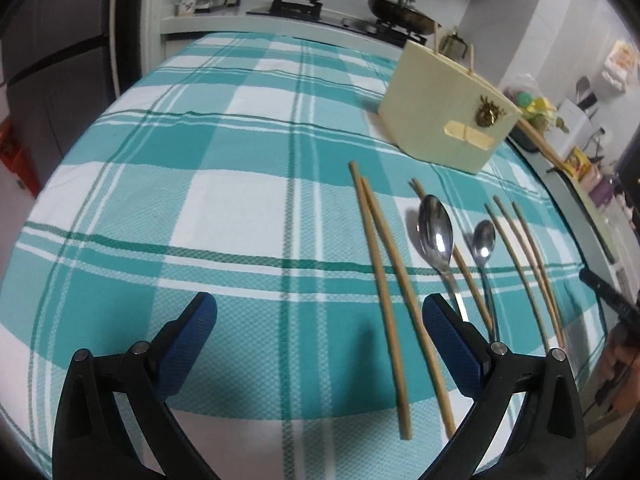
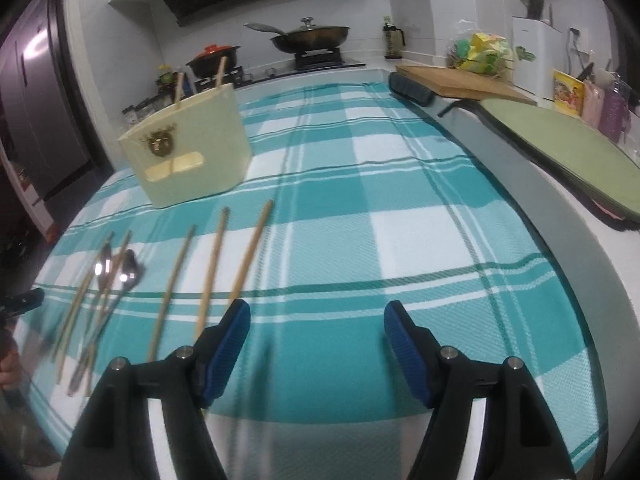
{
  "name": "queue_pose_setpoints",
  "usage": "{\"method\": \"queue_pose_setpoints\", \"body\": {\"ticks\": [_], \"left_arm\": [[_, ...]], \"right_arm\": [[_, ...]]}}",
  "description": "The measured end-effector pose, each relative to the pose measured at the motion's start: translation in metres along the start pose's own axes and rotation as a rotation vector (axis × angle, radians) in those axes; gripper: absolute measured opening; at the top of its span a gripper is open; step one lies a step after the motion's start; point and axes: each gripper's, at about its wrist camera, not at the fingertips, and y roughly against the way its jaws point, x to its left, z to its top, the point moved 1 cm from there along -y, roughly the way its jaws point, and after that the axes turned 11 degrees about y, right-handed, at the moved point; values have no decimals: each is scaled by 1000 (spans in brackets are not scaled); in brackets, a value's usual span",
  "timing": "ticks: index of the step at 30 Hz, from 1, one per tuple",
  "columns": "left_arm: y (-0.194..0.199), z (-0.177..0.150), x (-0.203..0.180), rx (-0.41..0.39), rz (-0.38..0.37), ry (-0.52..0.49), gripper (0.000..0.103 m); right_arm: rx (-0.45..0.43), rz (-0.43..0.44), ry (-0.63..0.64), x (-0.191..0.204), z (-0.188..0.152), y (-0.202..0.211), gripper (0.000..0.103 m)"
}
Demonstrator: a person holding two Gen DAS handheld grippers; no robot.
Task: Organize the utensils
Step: 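Close the left tool on a wooden chopstick while the right tool grasps another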
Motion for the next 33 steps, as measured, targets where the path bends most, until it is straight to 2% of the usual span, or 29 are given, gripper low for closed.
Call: {"method": "queue_pose_setpoints", "body": {"ticks": [2, 4, 9, 15, 21, 27, 29, 31, 33], "left_arm": [[-8, 0, -13, 6, 38, -51, 102], [-16, -1, -22, 12, 64, -96, 102], [-34, -4, -27, 34, 136, -146, 102], [-39, 4, -13, 26, 185, -105, 101], [-47, 11, -17, 46, 197, -142, 103], [-59, 32, -10, 128, 201, -159, 103], [-64, 39, -13, 152, 206, -180, 102], [-70, 47, -20, 165, 213, -207, 101], [-78, 56, -30, 175, 211, -239, 95]], "right_arm": [[13, 44, 36, 16, 11, -6, 50], [36, 73, 65, 29, 17, -17, 44], [95, 79, 84, 39, 19, -40, 40], [146, 86, 90, 38, 19, -52, 39], [206, 78, 164, 42, 20, -63, 36], [286, 59, 301, 53, 28, -71, 36], [318, 75, 308, 52, 32, -74, 36], [344, 89, 300, 50, 38, -78, 36], [363, 89, 303, 49, 46, -87, 35]]}}
